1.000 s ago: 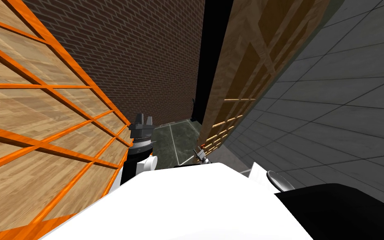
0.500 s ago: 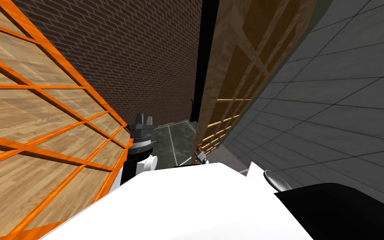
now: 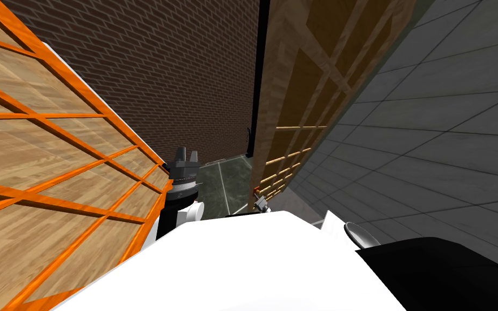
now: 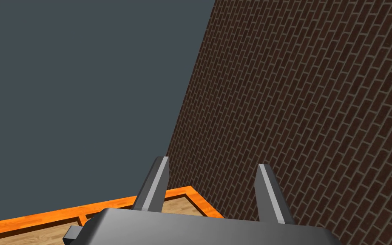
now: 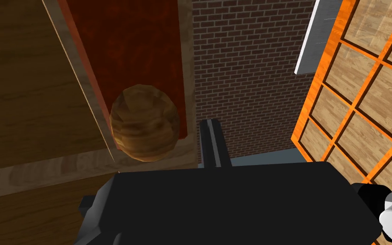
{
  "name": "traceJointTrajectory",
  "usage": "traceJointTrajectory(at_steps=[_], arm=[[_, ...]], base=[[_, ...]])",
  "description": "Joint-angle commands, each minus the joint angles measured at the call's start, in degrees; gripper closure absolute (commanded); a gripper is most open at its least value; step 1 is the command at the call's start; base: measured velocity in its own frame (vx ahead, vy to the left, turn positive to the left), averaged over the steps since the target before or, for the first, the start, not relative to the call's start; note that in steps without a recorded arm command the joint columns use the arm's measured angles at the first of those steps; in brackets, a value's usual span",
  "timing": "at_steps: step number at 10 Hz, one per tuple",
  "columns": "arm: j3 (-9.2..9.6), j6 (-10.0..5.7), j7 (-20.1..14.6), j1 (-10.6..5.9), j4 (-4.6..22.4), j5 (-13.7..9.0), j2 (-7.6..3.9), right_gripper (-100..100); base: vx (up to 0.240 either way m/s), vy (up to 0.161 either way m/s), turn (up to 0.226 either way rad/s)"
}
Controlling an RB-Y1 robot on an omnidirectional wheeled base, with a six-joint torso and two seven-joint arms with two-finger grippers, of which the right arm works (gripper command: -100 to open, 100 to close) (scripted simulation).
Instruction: Push the door open
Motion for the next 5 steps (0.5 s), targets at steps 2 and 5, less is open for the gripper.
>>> traceJointTrajectory(at_steps=[2,5], arm=[[-0.06,0.06,0.0,0.0,0.0,0.0,-0.04,100],[-1.47,-2.04,-1.0,0.67,0.7,0.2,-1.41,-100]], base=[[0.001,-0.007,0.003],[0.008,0.02,-0.031]])
